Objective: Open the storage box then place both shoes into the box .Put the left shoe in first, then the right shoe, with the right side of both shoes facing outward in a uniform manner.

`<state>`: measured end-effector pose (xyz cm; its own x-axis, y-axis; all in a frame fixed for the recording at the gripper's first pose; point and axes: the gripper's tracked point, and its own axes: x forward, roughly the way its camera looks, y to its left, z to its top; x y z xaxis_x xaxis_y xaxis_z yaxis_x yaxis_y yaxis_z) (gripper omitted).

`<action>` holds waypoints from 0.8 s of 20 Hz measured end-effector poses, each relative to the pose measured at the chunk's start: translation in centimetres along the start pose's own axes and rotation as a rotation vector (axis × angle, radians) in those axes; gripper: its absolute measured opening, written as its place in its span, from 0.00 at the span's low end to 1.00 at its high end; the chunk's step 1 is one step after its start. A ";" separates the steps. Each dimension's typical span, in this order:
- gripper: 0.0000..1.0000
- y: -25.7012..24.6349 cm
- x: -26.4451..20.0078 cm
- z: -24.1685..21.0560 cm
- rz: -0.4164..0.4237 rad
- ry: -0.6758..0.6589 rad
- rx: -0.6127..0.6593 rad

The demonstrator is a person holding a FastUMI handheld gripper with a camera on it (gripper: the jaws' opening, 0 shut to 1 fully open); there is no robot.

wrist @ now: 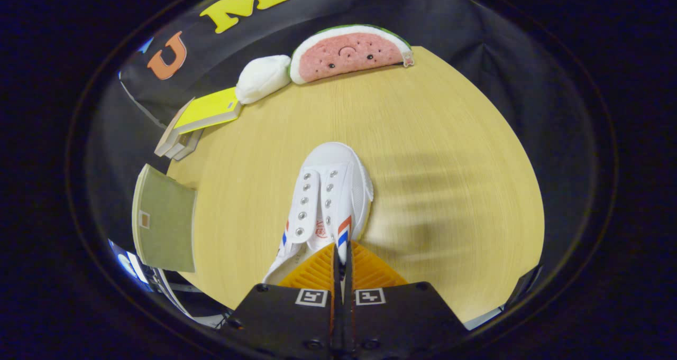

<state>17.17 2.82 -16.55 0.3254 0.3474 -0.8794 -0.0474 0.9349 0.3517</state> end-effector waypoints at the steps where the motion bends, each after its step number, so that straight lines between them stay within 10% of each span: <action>1: 0.06 0.6 -0.6 0.0 0.014 -0.015 0.011; 16: 0.05 31.4 -8.3 -1.2 0.279 -0.179 -0.022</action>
<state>11.84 29.44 1.39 0.4580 0.5734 -0.6794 -0.1776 0.8078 0.5621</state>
